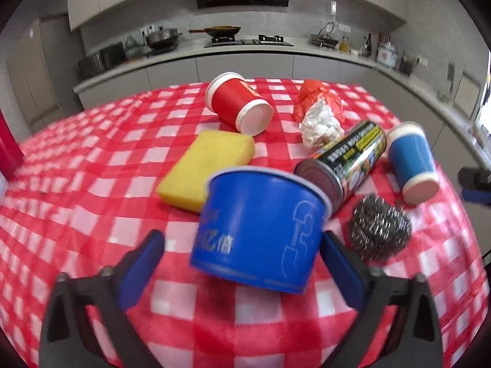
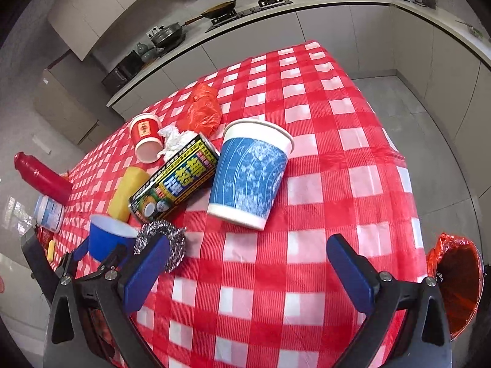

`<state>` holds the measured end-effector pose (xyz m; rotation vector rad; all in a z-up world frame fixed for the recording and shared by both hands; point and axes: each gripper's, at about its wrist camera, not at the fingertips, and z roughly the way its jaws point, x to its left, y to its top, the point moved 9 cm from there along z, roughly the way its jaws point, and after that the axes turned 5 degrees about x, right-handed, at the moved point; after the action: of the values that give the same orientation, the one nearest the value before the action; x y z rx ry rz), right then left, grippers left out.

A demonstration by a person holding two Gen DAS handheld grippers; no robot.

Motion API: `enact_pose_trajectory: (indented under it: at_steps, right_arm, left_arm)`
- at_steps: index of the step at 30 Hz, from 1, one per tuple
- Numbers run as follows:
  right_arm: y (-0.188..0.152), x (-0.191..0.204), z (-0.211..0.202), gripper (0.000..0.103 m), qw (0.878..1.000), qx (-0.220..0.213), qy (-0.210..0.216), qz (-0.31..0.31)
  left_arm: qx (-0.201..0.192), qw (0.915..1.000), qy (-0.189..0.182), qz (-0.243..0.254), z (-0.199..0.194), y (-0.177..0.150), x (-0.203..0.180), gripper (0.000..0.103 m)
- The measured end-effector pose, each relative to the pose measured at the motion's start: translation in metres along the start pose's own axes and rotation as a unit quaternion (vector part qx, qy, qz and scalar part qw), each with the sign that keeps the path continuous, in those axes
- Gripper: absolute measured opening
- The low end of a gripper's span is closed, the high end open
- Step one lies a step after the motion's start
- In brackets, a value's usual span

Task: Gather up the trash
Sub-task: 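Grasp the blue paper cup with the right tool while the left tool grasps the blue bowl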

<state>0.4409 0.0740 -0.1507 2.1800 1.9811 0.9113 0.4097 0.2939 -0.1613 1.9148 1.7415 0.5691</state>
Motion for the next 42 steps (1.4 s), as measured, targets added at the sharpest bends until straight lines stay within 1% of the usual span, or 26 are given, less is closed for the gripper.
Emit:
enact_pose_trajectory:
  at_steps: [1,2,5,10,14,16,17,18,19,20,22,34,42]
  right_arm:
    - [0.003,0.001,0.003,0.103,1.000,-0.001,-0.002,0.001]
    - [0.006,0.003,0.006,0.103,1.000,-0.002,-0.005,0.001]
    - [0.015,0.004,0.014,0.103,1.000,-0.004,-0.013,0.000]
    - [0.032,-0.001,0.031,0.103,0.999,-0.006,-0.042,0.006]
    - [0.041,-0.005,0.047,0.103,0.999,-0.001,-0.050,0.013]
    - [0.044,-0.006,0.053,0.101,0.999,0.003,-0.049,0.014]
    - [0.044,-0.007,0.056,0.096,0.999,0.007,-0.048,0.014]
    - [0.045,-0.009,0.059,0.088,0.999,0.013,-0.046,0.014]
    - [0.044,-0.009,0.062,0.084,0.999,0.019,-0.044,0.014]
    - [0.043,-0.009,0.065,0.078,0.999,0.024,-0.039,0.014]
    - [0.043,-0.009,0.064,0.063,0.999,0.020,-0.038,0.005]
    - [0.034,-0.006,0.045,0.063,1.000,0.006,-0.020,-0.019]
    - [0.023,0.004,0.021,0.063,0.999,-0.003,-0.005,-0.041]
  left_arm:
    - [0.000,0.9998,-0.010,-0.015,0.001,0.002,0.003,0.078]
    - [-0.005,0.9995,-0.013,-0.029,0.000,0.004,0.008,0.078]
    - [-0.020,0.9985,-0.017,-0.047,-0.004,0.008,0.016,0.078]
    - [-0.024,0.9983,-0.016,-0.051,-0.006,0.009,0.017,0.078]
    - [-0.021,0.9980,-0.018,-0.056,-0.003,0.010,0.020,0.078]
    - [-0.021,0.9979,-0.018,-0.058,-0.004,0.010,0.020,0.078]
    - [-0.020,0.9979,-0.018,-0.060,-0.004,0.009,0.020,0.078]
    - [-0.020,0.9978,-0.017,-0.061,-0.004,0.009,0.021,0.078]
    - [-0.021,0.9977,-0.015,-0.062,-0.005,0.009,0.021,0.078]
    - [-0.021,0.9978,-0.014,-0.062,-0.005,0.009,0.021,0.078]
    - [-0.021,0.9977,-0.011,-0.064,-0.005,0.008,0.022,0.078]
    - [-0.024,0.9977,-0.001,-0.064,-0.011,0.003,0.011,0.077]
    - [-0.032,0.9973,0.004,-0.065,-0.024,0.000,0.001,0.077]
